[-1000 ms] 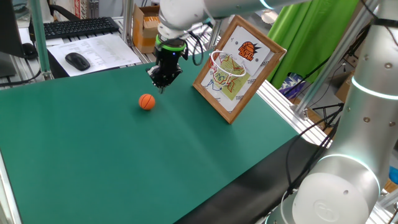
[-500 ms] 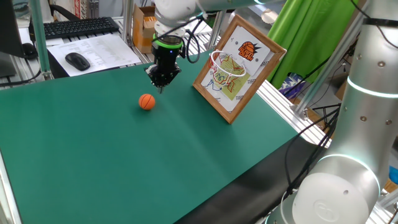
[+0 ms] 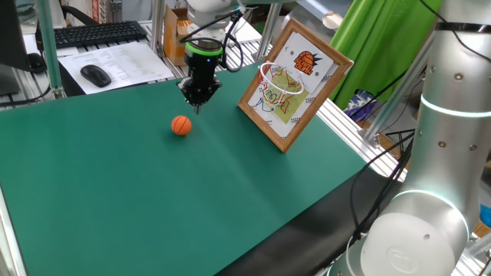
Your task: Grab a basketball, release it and shoot it into the basket
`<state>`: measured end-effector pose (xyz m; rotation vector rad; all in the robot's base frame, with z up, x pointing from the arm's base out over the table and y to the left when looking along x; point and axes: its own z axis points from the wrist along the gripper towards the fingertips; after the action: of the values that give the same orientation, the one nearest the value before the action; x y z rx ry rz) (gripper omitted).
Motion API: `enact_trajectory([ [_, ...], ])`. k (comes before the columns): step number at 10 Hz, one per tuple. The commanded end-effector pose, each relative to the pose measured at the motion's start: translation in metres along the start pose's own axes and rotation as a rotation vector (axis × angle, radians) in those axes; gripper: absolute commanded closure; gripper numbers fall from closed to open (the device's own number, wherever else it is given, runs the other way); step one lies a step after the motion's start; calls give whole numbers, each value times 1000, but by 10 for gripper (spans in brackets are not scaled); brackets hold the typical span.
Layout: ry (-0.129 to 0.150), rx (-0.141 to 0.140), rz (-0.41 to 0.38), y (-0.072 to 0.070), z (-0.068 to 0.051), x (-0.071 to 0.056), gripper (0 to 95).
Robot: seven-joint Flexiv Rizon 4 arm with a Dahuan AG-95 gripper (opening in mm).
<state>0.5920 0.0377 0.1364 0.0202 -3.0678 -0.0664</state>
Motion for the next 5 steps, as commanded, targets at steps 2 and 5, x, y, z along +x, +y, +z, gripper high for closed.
enact_trajectory([
  [2,-79,-12,36,-1,0,2,950],
  [5,-149,-2,77,0,1,0,0],
])
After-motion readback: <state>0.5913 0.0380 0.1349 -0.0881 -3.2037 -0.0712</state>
